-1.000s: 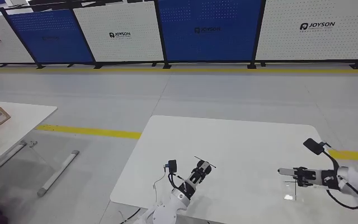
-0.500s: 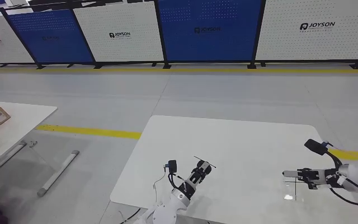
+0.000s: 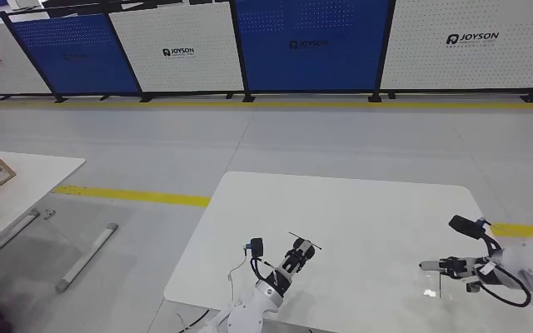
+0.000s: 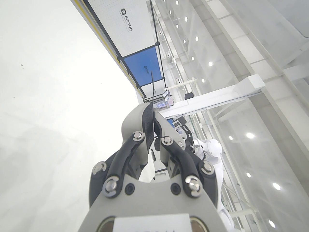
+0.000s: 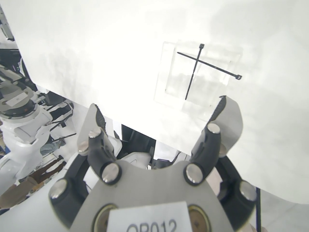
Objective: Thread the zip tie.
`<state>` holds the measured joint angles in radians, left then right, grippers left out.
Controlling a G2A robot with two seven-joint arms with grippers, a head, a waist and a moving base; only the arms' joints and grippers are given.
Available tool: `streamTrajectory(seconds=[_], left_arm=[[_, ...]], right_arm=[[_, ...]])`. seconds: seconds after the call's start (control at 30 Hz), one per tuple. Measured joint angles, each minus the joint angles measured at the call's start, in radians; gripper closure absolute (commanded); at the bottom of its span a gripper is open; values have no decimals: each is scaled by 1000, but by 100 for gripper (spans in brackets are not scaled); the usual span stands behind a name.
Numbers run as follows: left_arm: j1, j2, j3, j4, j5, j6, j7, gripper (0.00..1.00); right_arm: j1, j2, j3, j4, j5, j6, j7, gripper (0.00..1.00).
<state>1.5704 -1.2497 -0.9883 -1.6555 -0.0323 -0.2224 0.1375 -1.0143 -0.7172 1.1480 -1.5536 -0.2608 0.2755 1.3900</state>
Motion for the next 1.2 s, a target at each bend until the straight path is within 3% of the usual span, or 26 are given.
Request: streamTrajectory(seconds=[0.4, 0.43, 0.5, 0.53, 0.57, 0.6, 0.73, 0.77, 0.9, 1.0, 1.2], left_arm=[[0, 0, 0, 0, 0, 0, 0, 100], [0, 0, 0, 0, 0, 0, 0, 100], [0, 0, 0, 0, 0, 0, 0, 100], [0, 0, 0, 0, 0, 0, 0, 100], [0, 0, 0, 0, 0, 0, 0, 100], [0, 0, 0, 0, 0, 0, 0, 100], [0, 0, 0, 0, 0, 0, 0, 100], [0, 0, 0, 0, 0, 0, 0, 100], [0, 0, 0, 0, 0, 0, 0, 100], [0, 0, 0, 0, 0, 0, 0, 100], [0, 0, 0, 0, 0, 0, 0, 100]], right_arm=[[3, 2, -7, 10, 14, -39, -20, 1], [3, 3, -6, 10, 3, -37, -16, 27], [4, 5, -4, 8, -12, -23, -7, 32], [6, 6, -3, 8, -19, -13, -2, 55], [7, 6, -3, 8, -21, -8, 0, 66], [8, 7, -4, 9, -21, -6, 1, 68], [15, 11, -29, 17, -33, 4, 0, 61], [20, 12, -38, 21, -34, 13, 0, 66], [54, 9, -82, 51, -44, 65, 0, 66], [79, 6, -114, 79, -54, 65, 0, 71], [111, -1, -166, 117, -89, 65, 0, 70]])
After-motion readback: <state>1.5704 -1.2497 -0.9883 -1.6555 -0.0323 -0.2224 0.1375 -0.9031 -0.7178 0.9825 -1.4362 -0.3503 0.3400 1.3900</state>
